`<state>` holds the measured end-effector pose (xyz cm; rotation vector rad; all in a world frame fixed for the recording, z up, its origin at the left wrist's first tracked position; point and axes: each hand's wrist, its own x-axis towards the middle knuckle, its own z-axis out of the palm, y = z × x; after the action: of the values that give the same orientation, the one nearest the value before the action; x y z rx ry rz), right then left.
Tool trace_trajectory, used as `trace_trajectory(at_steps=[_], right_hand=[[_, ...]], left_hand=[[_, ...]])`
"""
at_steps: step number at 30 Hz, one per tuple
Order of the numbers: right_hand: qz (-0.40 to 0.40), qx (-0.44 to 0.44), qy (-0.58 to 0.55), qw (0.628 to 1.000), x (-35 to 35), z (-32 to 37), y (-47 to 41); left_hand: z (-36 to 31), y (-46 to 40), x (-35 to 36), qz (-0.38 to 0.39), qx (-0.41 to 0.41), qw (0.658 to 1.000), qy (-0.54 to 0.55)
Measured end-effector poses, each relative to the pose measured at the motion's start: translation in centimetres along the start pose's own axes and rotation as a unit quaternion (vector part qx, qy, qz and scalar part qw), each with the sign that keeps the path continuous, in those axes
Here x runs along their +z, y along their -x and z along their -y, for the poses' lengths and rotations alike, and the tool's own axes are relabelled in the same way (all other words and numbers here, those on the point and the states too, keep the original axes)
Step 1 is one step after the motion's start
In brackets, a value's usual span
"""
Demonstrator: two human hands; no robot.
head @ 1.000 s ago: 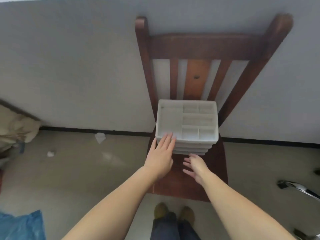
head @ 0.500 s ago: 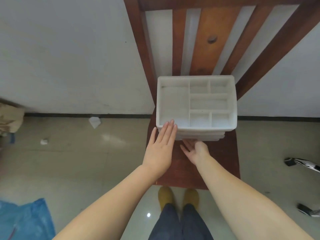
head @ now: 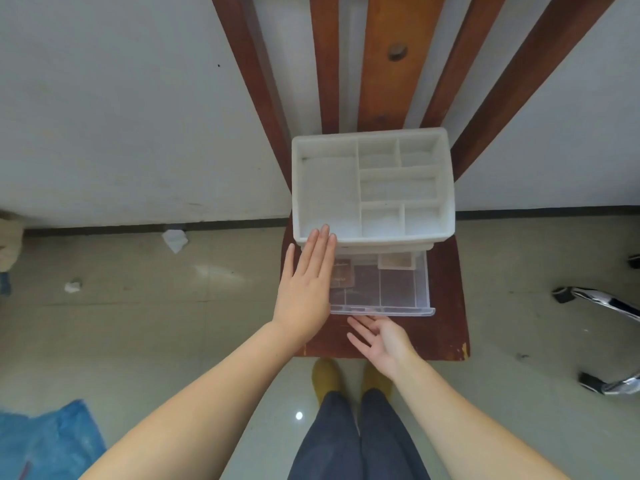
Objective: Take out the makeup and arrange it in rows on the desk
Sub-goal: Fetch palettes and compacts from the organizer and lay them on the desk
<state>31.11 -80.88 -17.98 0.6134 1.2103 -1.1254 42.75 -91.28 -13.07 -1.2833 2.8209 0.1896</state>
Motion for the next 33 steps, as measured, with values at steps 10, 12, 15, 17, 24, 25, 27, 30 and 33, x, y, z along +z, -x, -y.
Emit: trace_trajectory(at_steps=[10, 12, 15, 17, 24, 25, 27, 30, 33], right_hand=[[0.02, 0.057, 0.371, 0.927, -1.7, 4.0, 3.0], [0.034, -0.012, 0.555, 0.831, -1.8, 6.0, 4.6], [0.03, -0.231, 0.696, 0.68, -0.9, 8.0, 4.9], [0.036, -0.311, 0.801, 0.51, -0.2, 8.2, 3.3], [-0.099, -0.321, 0.899, 0.281, 1.7, 8.9, -3.0], [-0.106, -0.325, 0.898, 0.276, 1.8, 8.9, -3.5], [-0.117, -0.33, 0.9, 0.261, 1.9, 8.8, -4.1], [-0.126, -0.349, 0.893, 0.254, 1.6, 8.4, -4.5], [-0.119, -0.353, 0.895, 0.243, 1.0, 8.0, -4.1]], left_hand=[[0.8, 2.5, 2.2, 0.095, 0.203, 0.974, 0.028], [0.3, 1.5, 2.6, 0.134, 0.144, 0.979, 0.043], [-0.7, -1.1, 3.3, 0.186, 0.079, 0.979, 0.008], [-1.5, -2.4, 3.6, 0.213, 0.052, 0.975, -0.045], [-1.3, -4.0, 5.9, 0.212, 0.04, 0.97, -0.11], [-1.3, -4.2, 6.1, 0.199, 0.044, 0.973, -0.106], [-1.1, -4.4, 6.4, 0.175, 0.047, 0.979, -0.094], [-0.9, -4.5, 6.7, 0.173, 0.055, 0.98, -0.083], [-0.8, -3.7, 6.7, 0.19, 0.066, 0.978, -0.053]])
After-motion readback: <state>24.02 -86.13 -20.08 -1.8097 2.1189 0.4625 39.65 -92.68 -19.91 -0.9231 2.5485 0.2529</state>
